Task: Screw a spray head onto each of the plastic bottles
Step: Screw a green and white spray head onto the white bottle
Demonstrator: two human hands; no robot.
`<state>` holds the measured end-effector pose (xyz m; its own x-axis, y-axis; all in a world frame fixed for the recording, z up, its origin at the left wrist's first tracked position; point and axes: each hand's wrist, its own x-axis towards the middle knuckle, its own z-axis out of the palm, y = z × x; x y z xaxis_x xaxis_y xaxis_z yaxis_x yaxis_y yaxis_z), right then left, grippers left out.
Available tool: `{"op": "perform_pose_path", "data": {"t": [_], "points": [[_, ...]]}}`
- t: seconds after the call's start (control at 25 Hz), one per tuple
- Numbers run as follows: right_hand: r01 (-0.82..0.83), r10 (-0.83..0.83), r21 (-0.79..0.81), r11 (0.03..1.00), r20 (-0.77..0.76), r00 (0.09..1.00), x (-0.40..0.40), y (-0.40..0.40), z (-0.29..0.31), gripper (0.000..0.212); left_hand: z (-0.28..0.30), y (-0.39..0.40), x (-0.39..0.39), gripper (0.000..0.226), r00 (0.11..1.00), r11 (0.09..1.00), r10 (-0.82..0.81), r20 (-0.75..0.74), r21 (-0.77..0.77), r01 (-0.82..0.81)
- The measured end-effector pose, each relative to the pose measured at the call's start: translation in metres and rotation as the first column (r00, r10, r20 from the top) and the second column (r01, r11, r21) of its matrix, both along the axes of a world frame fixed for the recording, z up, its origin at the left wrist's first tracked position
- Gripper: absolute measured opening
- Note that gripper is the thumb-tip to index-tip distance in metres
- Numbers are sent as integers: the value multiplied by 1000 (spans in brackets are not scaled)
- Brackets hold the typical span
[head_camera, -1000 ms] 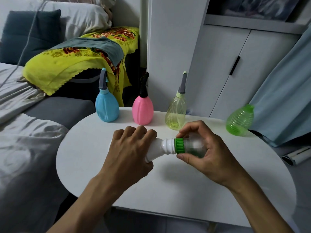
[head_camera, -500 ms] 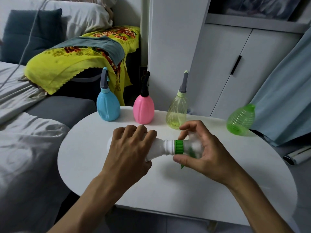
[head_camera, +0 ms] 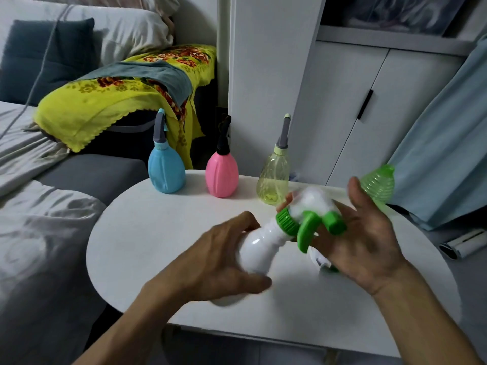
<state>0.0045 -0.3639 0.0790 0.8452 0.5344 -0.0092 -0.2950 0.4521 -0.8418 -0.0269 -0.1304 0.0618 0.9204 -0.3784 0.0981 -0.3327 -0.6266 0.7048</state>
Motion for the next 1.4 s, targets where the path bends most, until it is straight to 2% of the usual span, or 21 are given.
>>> {"op": "perform_pose_path", "data": {"t": [0.04, 0.12, 0.2, 0.24, 0.28, 0.36, 0.44, 0.52, 0.6, 0.68, 0.76, 0.84, 0.96, 1.12, 1.28, 1.4], "points": [[-80, 87, 156, 985, -34, 996, -3, 2, 0, 68, 2, -3, 0, 53, 992, 992, -81, -97, -107, 71], [-169, 168, 301, 939, 28, 985, -6, 12, -6, 66, 4, -8, -1, 46, 916, 905, -301, -264, -380, 188], [-140, 115, 325, 935, 94, 989, -9, 21, -12, 58, 5, -10, -2, 47, 746, 737, -526, -408, -657, 159], [-92, 59, 297, 950, 119, 991, -10, 24, -14, 54, 3, -9, -2, 49, 658, 668, -609, -443, -733, 125], [-28, -7, 262, 965, 132, 991, -10, 26, -15, 51, 1, -8, -2, 51, 609, 634, -649, -457, -767, 99], [110, -137, 198, 974, 128, 982, -7, 30, -15, 48, -3, -8, 0, 51, 630, 646, -619, -470, -760, 68], [229, -245, 117, 966, 144, 959, -4, 34, -16, 40, -6, -11, 3, 48, 721, 711, -508, -472, -702, 41], [345, -344, 32, 938, 199, 918, -2, 37, -18, 29, -7, -15, 6, 48, 818, 792, -358, -450, -611, 10], [469, -441, -57, 881, 259, 860, -1, 38, -22, 28, -6, -21, 6, 52, 916, 879, -138, -376, -474, -62], [516, -487, -89, 852, 225, 844, -1, 37, -23, 31, -7, -26, 3, 50, 962, 923, 24, -272, -364, -126], [397, -393, -65, 915, 75, 917, -1, 37, -21, 27, -8, -31, -3, 43, 971, 938, 7, -238, -336, -89], [223, -226, -46, 974, -81, 971, -3, 38, -18, 26, -9, -34, -7, 40, 949, 942, -89, -302, -334, -18], [90, -111, -143, 986, -145, 983, -9, 36, -20, 39, -7, -34, -9, 47, 876, 942, -171, -450, -335, 11], [99, -97, 6, 995, -132, 986, -15, 38, -15, 35, 4, -31, -7, 51, 831, 928, -239, -503, -370, 43], [248, -257, -93, 964, -101, 961, -14, 44, -8, 25, 5, -39, -9, 39, 940, 971, -128, -317, -231, 55], [330, -340, -109, 938, -88, 937, -14, 49, -4, 26, 1, -46, -11, 31, 958, 971, -91, -274, -236, 25]]}}
